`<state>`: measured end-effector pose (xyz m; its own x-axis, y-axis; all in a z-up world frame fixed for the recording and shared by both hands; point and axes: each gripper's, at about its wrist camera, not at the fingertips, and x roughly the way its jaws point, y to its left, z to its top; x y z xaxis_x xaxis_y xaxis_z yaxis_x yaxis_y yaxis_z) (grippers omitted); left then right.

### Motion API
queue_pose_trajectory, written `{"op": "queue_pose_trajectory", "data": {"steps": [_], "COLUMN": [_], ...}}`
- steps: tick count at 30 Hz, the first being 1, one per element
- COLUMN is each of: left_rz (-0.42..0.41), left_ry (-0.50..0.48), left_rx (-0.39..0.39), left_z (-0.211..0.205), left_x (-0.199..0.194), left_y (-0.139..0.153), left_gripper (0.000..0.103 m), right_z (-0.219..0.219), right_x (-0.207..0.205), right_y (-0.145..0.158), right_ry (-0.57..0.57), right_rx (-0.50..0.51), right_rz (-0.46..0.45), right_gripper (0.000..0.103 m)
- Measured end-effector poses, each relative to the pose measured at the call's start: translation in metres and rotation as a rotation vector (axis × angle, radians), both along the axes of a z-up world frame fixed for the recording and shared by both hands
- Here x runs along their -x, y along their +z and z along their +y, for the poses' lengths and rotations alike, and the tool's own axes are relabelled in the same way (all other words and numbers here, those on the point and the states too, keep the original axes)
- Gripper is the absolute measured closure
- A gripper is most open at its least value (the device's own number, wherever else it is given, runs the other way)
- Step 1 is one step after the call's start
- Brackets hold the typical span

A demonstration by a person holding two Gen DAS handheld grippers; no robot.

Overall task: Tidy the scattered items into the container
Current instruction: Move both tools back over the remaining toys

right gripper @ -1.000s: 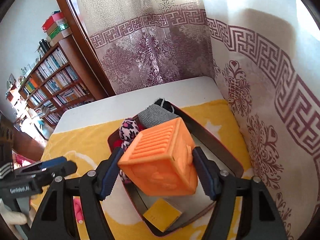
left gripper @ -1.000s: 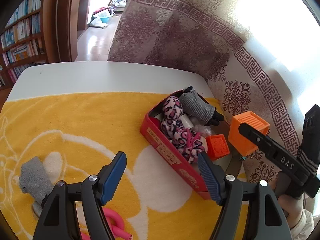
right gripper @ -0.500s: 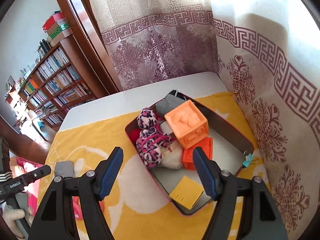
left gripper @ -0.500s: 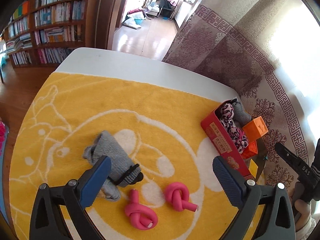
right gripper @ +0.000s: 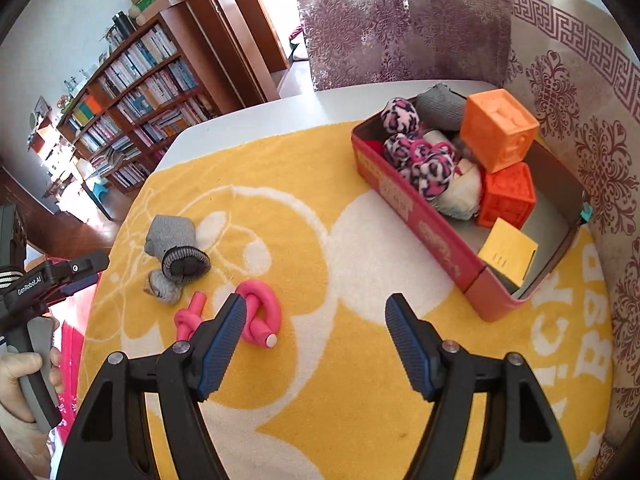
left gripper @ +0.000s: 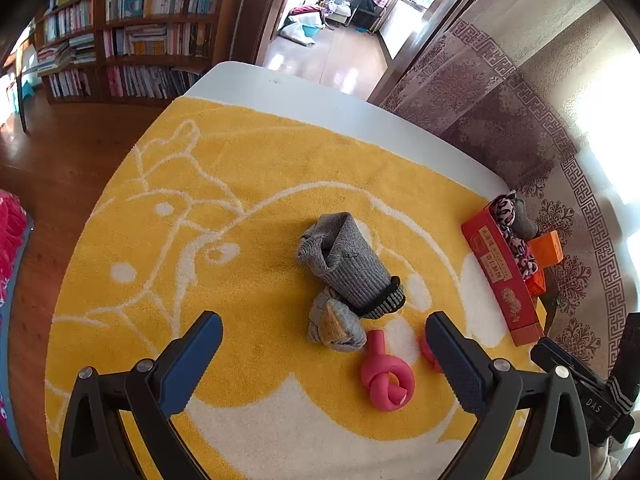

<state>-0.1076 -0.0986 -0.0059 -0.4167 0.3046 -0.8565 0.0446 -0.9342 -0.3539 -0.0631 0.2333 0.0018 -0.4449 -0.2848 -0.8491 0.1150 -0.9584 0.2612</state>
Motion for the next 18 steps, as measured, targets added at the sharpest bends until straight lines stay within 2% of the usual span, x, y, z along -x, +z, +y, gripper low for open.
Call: {"op": "queue_pose_trajectory", "data": {"steps": [7,11,18], "left_rz": [-0.032,-0.072,-0.070], "left_ry": [-0.073,-0.095,-0.126], "left_rx": [-0.006,0.034,0.097], "left_z": [0.003,0.014,0.032], "left_x": [-0.005,-0.007,0.006], "left_y": [-0.011,-0.024,-0.038], "left_gripper": [0.001,0.001,0.001], "right_z": [-0.026,-0.031,-0.034], "right_x": [-0.009,-0.009,-0.015], "right_y": [-0.005,-0.006,-0.013], "right_ry": [0.036,0.040,0.047], "right_rx": [-0.004,-0.010,-0.015], "right_rz": [-0.020,-0.031,-0.057], "right_gripper": [0.027,0.027,0.027]}}
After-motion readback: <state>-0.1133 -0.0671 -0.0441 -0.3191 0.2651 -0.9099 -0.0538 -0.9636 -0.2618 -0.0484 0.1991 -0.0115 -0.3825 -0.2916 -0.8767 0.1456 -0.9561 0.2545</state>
